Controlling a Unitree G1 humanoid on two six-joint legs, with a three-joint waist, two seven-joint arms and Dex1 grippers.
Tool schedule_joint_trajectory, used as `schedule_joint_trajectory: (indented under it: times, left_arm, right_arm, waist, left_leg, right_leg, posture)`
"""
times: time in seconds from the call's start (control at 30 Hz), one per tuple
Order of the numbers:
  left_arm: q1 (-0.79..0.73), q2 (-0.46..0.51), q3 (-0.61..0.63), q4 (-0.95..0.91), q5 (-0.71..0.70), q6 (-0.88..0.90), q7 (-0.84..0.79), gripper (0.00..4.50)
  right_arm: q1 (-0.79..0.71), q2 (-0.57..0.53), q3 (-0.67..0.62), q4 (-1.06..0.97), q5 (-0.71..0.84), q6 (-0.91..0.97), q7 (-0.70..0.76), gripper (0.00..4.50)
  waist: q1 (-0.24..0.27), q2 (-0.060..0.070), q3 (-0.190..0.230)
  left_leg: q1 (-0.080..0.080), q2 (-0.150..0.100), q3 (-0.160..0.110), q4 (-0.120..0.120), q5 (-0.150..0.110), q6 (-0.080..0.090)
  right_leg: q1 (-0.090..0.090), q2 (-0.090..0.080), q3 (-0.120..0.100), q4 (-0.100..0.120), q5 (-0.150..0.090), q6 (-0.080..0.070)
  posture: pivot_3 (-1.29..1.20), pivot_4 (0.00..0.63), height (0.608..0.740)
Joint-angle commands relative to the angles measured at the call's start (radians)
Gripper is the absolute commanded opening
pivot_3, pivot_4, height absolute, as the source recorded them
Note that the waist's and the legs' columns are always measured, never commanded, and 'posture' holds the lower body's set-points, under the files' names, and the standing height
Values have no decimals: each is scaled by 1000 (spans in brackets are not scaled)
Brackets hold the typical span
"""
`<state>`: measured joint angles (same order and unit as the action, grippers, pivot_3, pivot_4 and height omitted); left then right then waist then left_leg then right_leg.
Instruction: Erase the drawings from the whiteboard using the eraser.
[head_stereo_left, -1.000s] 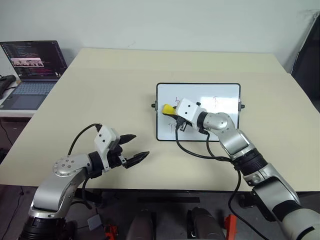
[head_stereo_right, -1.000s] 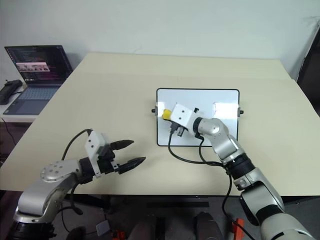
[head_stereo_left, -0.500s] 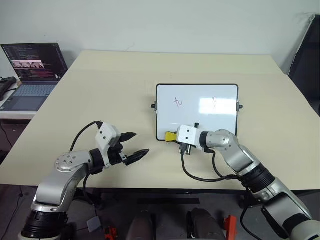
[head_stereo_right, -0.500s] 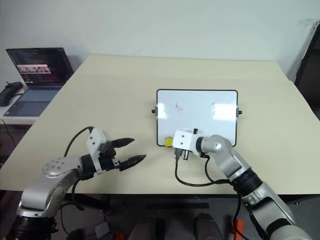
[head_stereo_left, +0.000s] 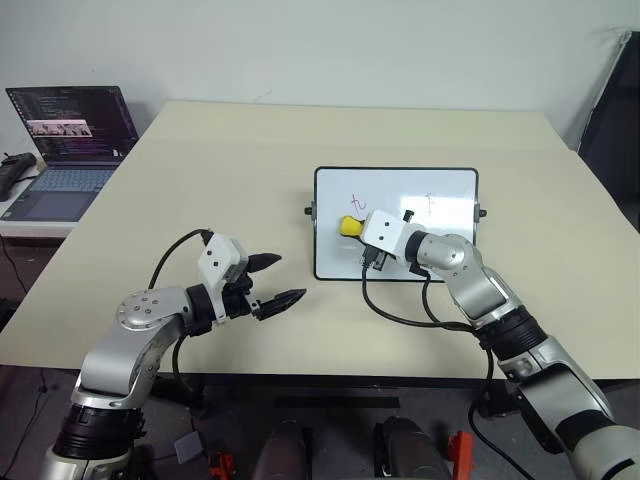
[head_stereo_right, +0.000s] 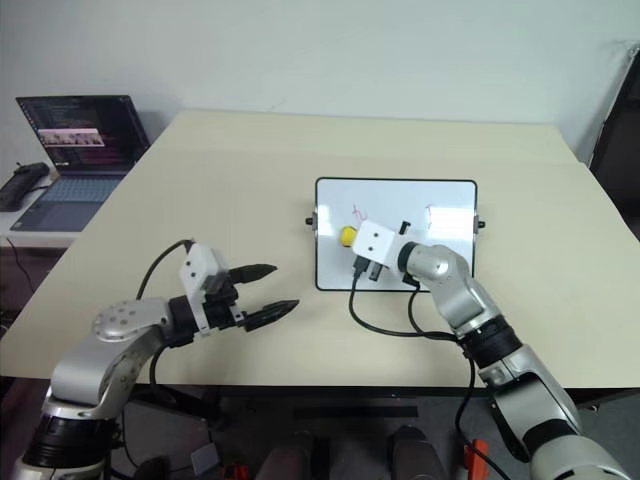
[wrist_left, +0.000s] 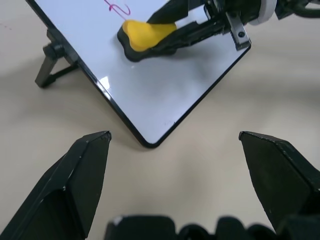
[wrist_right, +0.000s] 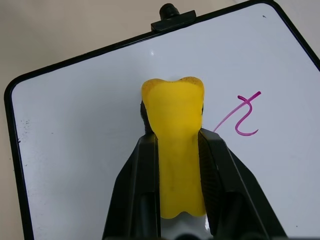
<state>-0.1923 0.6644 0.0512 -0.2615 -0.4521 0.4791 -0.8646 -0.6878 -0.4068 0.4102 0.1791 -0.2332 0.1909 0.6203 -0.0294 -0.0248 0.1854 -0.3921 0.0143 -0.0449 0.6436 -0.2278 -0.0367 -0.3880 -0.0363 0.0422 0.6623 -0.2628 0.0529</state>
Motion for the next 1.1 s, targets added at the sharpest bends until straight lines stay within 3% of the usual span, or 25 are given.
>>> schedule_joint_trajectory:
  times: [0.03, 0.2, 0.37, 0.47, 0.6, 0.77, 1.1]
  left_arm:
    - [-31, 1, 4, -3, -1, -17, -10, 4500]
    - [-67, 5, 0, 9, 1, -19, -20, 4500]
    - [-140, 16, 7, 30, 16, -28, -24, 4500]
    - [-182, 32, 23, 27, 8, -25, -30, 4500]
    - [-229, 67, 40, 39, 4, -28, -53, 4500]
    - [-264, 90, 48, 66, 7, -34, -75, 4500]
    - [-276, 118, 59, 47, 17, -29, -77, 4500]
  right_arm:
    - [84, -45, 27, -64, 25, 66, 131, 701]
    - [140, -84, -4, -170, 74, 113, 231, 700]
    - [105, -109, -230, -354, 321, 343, 305, 699]
    - [121, -235, -318, -456, 395, 433, 379, 699]
    - [146, -483, -400, -474, 383, 437, 447, 698]
    - [220, -637, -482, -396, 387, 355, 492, 698]
    - [224, -615, -623, -275, 490, 298, 456, 698]
  waist:
    - [1, 0, 0]
    - [-2, 0, 0]
    - [-2, 1, 2]
    - [1, 1, 2]
    - [6, 1, 2]
    - [-3, 0, 2]
    - [-4, 0, 2]
  left_leg:
    - [0, 0, 0, 0, 0, 0]
    - [-1, 0, 0, -2, 0, 0]
    - [-5, 0, -1, -1, 0, 0]
    - [-9, 0, -2, -2, -1, -1]
    - [-10, -1, -2, -4, -3, -4]
    - [-10, -1, 1, -9, -5, -4]
    - [-10, -1, 6, -12, -4, -4]
  right_leg:
    - [0, 0, 0, -1, 0, 1]
    - [-1, 0, -1, -1, 1, 3]
    - [-3, 0, -1, -1, 1, 3]
    - [-7, 0, -1, -2, 2, 3]
    - [-7, -1, -3, -5, 0, 2]
    - [-9, -2, -1, -7, -2, 3]
    - [-15, -1, 3, -4, -2, 3]
  posture:
    - [0, 150, 740]
    - [0, 150, 740]
    - [0, 150, 740]
    - [0, 150, 740]
    - [0, 150, 740]
    - [0, 150, 740]
    - [0, 150, 740]
